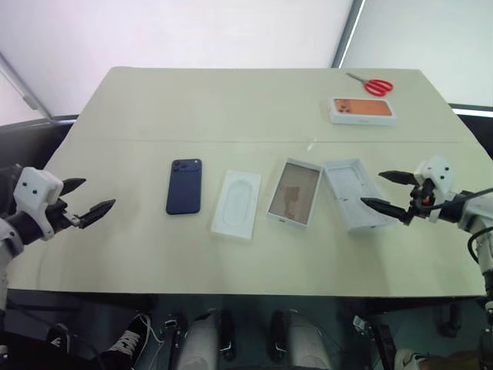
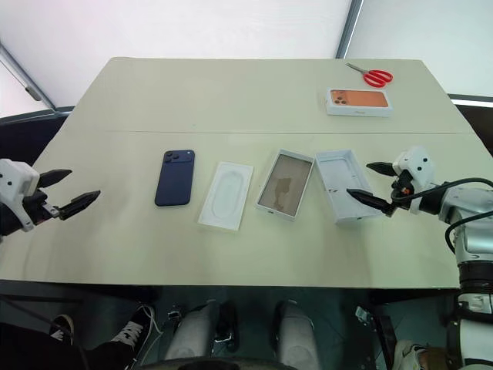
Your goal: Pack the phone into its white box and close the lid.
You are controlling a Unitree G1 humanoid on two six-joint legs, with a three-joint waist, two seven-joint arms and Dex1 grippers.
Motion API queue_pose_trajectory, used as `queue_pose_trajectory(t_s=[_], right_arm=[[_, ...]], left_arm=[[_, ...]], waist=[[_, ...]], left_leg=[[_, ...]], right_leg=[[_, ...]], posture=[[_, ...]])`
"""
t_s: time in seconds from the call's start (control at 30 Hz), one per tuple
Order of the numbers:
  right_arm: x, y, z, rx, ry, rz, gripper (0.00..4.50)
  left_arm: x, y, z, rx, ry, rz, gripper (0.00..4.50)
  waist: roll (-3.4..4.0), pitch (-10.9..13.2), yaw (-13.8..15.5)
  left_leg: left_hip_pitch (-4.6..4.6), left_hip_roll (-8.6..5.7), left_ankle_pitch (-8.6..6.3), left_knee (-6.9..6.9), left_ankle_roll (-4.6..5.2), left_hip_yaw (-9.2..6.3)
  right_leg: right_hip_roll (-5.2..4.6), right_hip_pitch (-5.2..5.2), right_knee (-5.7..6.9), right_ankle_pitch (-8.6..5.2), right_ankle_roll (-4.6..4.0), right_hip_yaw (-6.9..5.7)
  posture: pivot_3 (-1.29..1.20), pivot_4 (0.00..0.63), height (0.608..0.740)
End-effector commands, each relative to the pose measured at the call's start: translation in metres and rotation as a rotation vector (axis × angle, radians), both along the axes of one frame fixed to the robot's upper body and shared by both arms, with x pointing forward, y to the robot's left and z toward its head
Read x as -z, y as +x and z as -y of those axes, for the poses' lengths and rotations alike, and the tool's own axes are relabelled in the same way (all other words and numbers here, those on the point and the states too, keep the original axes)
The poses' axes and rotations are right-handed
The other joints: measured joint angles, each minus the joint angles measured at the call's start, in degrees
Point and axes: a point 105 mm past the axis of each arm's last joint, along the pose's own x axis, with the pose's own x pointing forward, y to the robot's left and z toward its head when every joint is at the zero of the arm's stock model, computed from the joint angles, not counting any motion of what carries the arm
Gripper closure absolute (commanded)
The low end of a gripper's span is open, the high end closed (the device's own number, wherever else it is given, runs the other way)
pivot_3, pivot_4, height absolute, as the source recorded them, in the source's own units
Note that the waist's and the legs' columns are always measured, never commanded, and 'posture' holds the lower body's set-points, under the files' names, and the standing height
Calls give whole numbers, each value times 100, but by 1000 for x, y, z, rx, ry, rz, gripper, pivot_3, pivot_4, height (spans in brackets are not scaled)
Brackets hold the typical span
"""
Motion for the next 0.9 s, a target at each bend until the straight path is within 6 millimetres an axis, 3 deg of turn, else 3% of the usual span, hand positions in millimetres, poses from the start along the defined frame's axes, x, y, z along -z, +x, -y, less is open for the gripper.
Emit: queue_pose_trajectory(t_s=[0.03,0.77,0.9], right_arm=[[-18,-2,15,45,-19,60,17],[-23,3,-7,2,-3,72,17],[-24,4,-18,-31,6,69,17]], left_arm=[[-12,0,-3,-2,12,42,0],[-5,10,16,-4,-50,28,0],[-2,15,34,4,-65,-11,0]], waist=[[0,0,-2],[0,0,4],[-1,0,6]], left_leg=[[0,0,0,0,0,0],[2,1,3,1,0,2],[3,1,3,3,0,1]], right_leg=[[0,2,0,0,0,0],[6,25,2,9,16,0],[9,29,3,9,17,-1]], posture=[[0,150,738],[0,150,738],[0,150,738]])
